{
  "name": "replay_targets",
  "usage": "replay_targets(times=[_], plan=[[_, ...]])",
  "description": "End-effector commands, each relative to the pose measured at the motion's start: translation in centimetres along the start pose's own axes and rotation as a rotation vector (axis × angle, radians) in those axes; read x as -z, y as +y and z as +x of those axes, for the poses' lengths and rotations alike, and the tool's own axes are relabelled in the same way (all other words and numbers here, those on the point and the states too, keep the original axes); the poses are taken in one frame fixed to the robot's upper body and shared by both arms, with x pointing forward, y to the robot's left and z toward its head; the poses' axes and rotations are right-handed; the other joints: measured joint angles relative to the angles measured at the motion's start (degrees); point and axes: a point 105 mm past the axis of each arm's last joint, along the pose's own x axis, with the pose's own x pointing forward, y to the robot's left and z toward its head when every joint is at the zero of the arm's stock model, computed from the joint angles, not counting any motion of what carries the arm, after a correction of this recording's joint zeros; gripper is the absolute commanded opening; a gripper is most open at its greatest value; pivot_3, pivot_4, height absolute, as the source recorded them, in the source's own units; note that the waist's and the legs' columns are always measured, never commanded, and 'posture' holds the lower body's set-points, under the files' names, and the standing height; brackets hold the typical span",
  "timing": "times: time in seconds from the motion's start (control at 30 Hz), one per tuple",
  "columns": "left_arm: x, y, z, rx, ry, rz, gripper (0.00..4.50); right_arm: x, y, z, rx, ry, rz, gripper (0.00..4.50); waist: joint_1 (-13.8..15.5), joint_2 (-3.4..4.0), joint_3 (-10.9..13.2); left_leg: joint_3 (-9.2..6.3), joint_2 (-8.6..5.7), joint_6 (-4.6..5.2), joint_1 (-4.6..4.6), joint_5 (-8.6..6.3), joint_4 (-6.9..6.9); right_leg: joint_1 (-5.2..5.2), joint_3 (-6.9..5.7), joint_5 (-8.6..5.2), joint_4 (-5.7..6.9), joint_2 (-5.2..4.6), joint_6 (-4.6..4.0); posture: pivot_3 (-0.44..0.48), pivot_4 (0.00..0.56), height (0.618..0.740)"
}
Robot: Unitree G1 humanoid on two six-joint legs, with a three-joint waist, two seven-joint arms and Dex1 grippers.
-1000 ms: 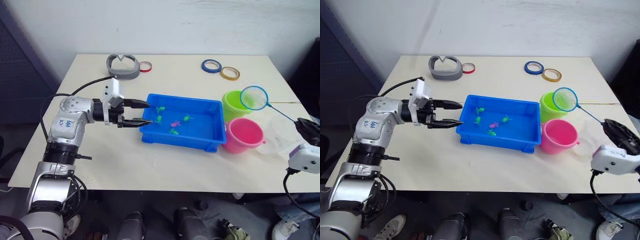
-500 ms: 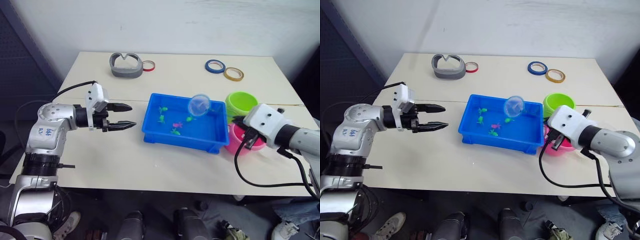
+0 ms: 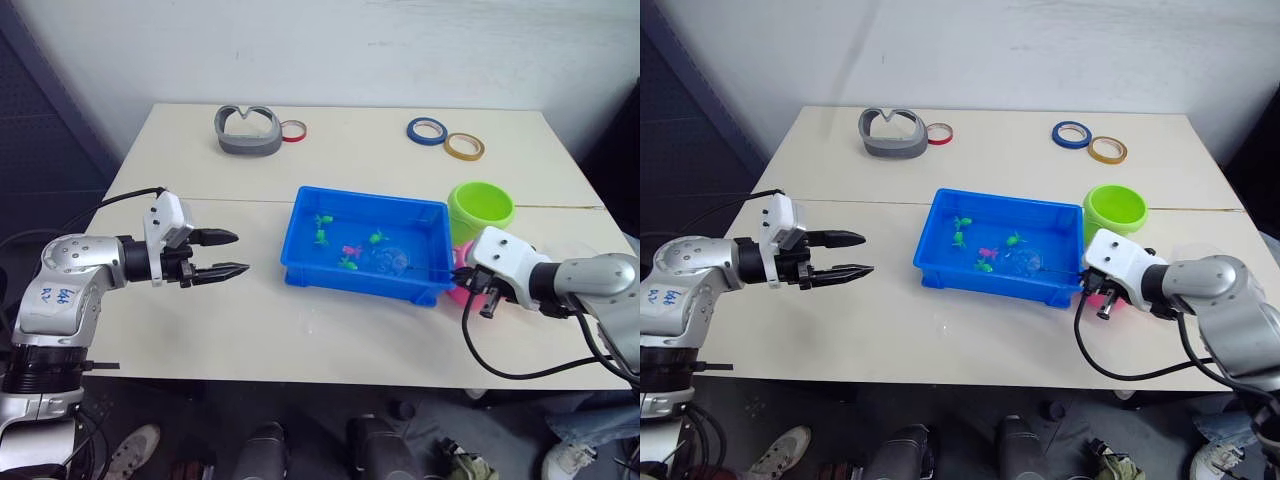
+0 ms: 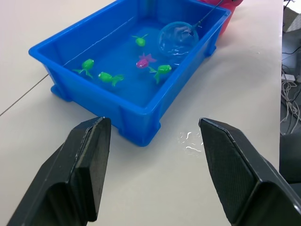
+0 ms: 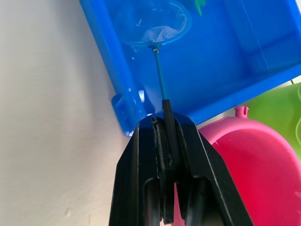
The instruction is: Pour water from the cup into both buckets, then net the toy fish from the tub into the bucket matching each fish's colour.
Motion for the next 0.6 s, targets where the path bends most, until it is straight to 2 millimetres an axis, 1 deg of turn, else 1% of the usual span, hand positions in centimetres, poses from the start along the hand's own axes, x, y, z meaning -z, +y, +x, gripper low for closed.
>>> replay_targets(times=[0.03,0.2,0.33,0.5,0.6], plan=[[-1.8,-0.1,-0.9,-0.025,-0.033,0.055,3.29,-0.3,-0.8,0.8,0.035,-0.003,-0.035,0.0,0.0,0.0,0.0,0.0,0.0,0.0,0.0,0.0,-0.01,0.0,0.0,0.0,-0.01,0.0,0.0,0.0,0.15,0.74],[-2.1,-0.3,-1.2,-0.038,-0.039,0.054,3.29,-0.7,-0.6,2.1,0.023,-0.029,-0.018,0.0,0.0,0.0,0.0,0.0,0.0,0.0,0.0,0.0,-0.05,-0.03,0.0,0.0,-0.01,-0.01,0.0,0.0,0.15,0.74],[-2.2,-0.5,-1.5,-0.045,-0.041,0.052,3.29,-1.5,-0.4,3.2,0.015,-0.065,0.007,0.0,-0.1,0.0,0.0,0.01,0.0,-0.02,-0.01,-0.01,-0.06,-0.05,0.0,0.0,0.0,0.0,0.0,0.0,0.15,0.74],[-2.3,-0.6,-1.9,-0.059,-0.037,0.048,3.29,-2.4,-0.4,4.1,0.008,-0.103,0.049,0.0,-0.1,0.0,0.0,0.0,0.0,-0.02,-0.01,-0.01,-0.08,-0.07,-0.01,0.0,0.0,-0.01,0.0,0.0,0.15,0.74],[-2.3,-0.8,-2.0,-0.064,-0.037,0.047,3.29,-2.7,-0.5,4.3,0.009,-0.12,0.07,0.0,0.0,0.0,0.0,0.0,0.0,-0.02,-0.01,-0.01,-0.09,-0.06,-0.01,0.0,0.0,-0.01,0.0,0.0,0.15,0.74]])
